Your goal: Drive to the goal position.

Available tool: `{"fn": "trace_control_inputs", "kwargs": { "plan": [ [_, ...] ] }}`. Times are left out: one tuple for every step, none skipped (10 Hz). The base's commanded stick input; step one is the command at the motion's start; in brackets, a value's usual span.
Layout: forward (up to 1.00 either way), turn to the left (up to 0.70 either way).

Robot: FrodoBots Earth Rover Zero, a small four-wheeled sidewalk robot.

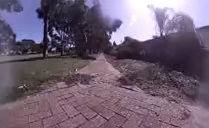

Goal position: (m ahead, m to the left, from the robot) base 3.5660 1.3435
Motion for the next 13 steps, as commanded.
{"fn": "trace_control_inputs", "kwargs": {
  "plan": [
    [0.7, 0.03],
    [0.7, 0.03],
    [0.7, 0.03],
    [0.7, 0.03],
    [0.7, 0.03],
    [0.7, 0.03],
    [0.7, 0.03],
    [0.7, 0.03],
    [0.7, 0.03],
    [0.7, 0.02],
    [0.7, 0.02],
    [0.7, 0.02],
    [0.7, 0.02]
  ]
}}
